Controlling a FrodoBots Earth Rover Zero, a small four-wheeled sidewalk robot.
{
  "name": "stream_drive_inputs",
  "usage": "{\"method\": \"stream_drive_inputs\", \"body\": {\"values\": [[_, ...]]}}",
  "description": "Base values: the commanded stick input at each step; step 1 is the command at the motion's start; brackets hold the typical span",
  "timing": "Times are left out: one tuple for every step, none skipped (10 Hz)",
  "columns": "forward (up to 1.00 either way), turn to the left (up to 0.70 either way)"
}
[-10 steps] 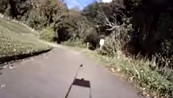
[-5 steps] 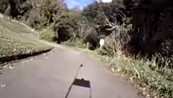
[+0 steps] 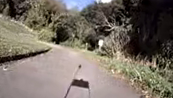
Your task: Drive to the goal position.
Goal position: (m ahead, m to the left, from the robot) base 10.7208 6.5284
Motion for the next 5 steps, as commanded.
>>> {"method": "stream_drive_inputs", "body": {"values": [[1.00, -0.09], [1.00, 0.00], [1.00, 0.00], [1.00, 0.00], [1.00, 0.00]]}}
